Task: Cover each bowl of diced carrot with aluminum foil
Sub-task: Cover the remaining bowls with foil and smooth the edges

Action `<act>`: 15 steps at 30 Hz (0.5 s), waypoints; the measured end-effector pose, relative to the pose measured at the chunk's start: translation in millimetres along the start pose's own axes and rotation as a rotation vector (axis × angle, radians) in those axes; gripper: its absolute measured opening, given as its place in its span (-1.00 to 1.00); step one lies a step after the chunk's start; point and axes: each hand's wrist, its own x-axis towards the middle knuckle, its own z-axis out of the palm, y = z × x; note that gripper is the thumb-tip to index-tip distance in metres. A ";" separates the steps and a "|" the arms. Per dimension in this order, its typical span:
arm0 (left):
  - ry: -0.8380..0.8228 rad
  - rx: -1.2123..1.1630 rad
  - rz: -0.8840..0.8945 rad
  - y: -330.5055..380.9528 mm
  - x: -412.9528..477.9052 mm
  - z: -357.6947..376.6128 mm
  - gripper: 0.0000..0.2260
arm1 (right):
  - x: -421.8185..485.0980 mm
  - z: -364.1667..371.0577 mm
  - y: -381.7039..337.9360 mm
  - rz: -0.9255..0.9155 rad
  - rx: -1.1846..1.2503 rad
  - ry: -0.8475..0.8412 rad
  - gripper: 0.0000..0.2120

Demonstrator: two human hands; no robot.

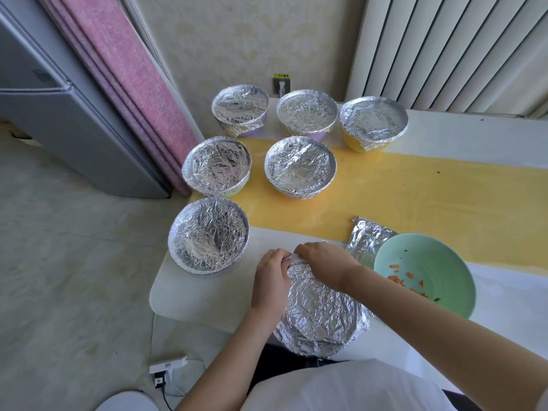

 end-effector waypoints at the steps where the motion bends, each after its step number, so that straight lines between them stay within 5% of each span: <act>1: 0.000 0.004 -0.002 0.2 0.0 0.9 -0.89 | 1.5 0.3 -0.7 0.000 0.002 -0.012 -0.64; 15: -0.032 0.097 0.007 0.5 -3.2 -0.9 -0.90 | 3.6 6.1 17.7 0.051 0.243 0.019 -0.73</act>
